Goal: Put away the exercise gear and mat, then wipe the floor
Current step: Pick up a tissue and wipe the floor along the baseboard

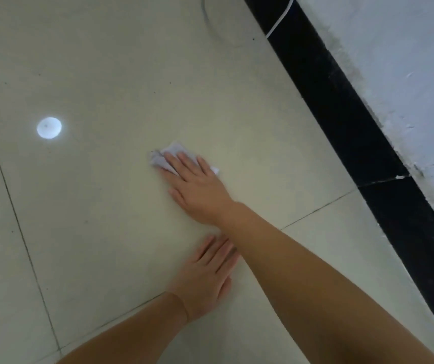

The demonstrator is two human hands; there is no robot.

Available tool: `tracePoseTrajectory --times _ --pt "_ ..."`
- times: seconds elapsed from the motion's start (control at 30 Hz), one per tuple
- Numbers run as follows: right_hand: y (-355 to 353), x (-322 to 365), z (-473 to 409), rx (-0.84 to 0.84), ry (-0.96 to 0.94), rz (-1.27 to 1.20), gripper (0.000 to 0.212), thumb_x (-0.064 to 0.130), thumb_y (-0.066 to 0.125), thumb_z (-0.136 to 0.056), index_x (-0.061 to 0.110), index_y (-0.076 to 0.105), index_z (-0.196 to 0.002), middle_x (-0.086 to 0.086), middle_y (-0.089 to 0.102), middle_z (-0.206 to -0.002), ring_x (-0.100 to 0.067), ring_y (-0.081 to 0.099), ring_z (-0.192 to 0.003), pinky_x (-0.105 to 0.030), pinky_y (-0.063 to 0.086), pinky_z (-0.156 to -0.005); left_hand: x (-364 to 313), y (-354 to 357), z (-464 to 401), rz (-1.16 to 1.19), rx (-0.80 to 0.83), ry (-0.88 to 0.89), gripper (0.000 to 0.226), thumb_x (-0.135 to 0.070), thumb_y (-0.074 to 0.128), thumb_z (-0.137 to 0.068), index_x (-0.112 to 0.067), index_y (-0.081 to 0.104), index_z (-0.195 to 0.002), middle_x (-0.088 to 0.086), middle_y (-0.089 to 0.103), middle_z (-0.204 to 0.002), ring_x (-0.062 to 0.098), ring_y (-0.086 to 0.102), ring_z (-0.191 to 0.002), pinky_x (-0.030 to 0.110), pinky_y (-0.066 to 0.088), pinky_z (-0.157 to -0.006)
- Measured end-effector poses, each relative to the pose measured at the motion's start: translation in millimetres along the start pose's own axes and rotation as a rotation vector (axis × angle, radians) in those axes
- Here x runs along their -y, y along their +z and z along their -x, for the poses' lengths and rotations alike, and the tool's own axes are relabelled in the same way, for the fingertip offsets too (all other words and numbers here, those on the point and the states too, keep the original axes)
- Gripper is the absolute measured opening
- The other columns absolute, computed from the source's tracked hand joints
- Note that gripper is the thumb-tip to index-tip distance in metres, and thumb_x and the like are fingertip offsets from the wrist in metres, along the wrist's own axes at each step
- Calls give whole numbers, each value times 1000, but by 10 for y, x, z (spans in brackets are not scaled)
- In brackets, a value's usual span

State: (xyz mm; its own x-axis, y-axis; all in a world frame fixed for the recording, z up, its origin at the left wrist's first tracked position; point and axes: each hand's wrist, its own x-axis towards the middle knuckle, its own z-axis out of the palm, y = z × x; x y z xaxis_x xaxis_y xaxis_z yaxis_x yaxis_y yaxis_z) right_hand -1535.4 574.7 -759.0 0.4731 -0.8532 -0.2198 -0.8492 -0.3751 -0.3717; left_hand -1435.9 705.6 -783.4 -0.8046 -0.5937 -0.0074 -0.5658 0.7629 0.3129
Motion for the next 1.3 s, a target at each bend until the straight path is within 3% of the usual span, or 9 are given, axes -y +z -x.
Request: tracePoseTrajectory --times 0.1,0.3,0.37,0.5,0.57,0.77,0.9,1.13,1.3 --pt "-190 -555 -91 -42 37 82 54 35 23 -98 24 20 -151 0 12 -159 -20 11 -147 -41 4 -116 5 -13 9 29 14 4 56 -27 42 -87 -8 36 -139 13 40 -148 25 30 -140 42 24 -112" --pt "-639 -1436 13 -70 721 -66 56 30 21 -103 23 -4 -152 -2 -10 -160 -23 -8 -147 -48 1 -118 4 -28 -4 54 -18 -1 53 -24 40 -89 -8 38 -140 14 37 -149 25 31 -140 42 24 -113" --pt "-516 -1062 -6 -58 611 0 57 30 23 -103 22 -5 -152 -5 -11 -160 -26 -6 -147 -46 0 -117 -4 -24 0 48 -9 -1 54 -24 40 -89 -7 37 -140 15 37 -149 25 30 -140 43 24 -113" --pt "-88 19 74 97 21 25 54 34 26 -103 26 6 -152 1 -2 -161 -21 -1 -148 -42 -1 -117 2 3 -1 -34 -27 5 50 -27 43 -86 -6 41 -132 17 55 -133 29 36 -131 42 18 -115" --pt "-60 128 100 162 -46 8 51 35 24 -103 28 10 -152 4 -1 -161 -17 -1 -148 -41 -1 -118 -4 5 3 -43 -35 12 46 -26 44 -85 -7 42 -127 17 61 -125 31 39 -126 41 16 -116" --pt "-366 -1064 851 -66 511 -134 52 34 19 -104 28 0 -152 0 -7 -160 -19 -7 -147 -43 -2 -119 5 -1 -12 -24 -32 -8 52 -23 39 -88 -6 47 -137 16 40 -147 27 32 -138 44 26 -112" --pt "-89 -909 1615 -173 866 -116 53 32 18 -103 23 -2 -153 0 -11 -160 -19 -9 -147 -41 -5 -118 -7 -21 -28 4 -26 -23 51 -21 39 -88 -6 45 -136 16 41 -146 26 33 -137 43 24 -113" --pt "906 801 1985 -222 354 -73 46 32 38 -94 20 49 -137 -4 38 -150 -25 34 -140 -47 24 -111 40 -294 -171 473 -243 -286 49 -13 30 -89 6 44 -132 21 48 -137 21 38 -127 14 21 -111" --pt "1071 970 2280 -48 9 -12 44 31 36 -94 21 53 -133 1 39 -150 -21 34 -140 -42 19 -115 -43 -472 -1055 300 -9 -173 49 -14 32 -91 -4 42 -139 17 39 -146 30 35 -135 33 25 -113"
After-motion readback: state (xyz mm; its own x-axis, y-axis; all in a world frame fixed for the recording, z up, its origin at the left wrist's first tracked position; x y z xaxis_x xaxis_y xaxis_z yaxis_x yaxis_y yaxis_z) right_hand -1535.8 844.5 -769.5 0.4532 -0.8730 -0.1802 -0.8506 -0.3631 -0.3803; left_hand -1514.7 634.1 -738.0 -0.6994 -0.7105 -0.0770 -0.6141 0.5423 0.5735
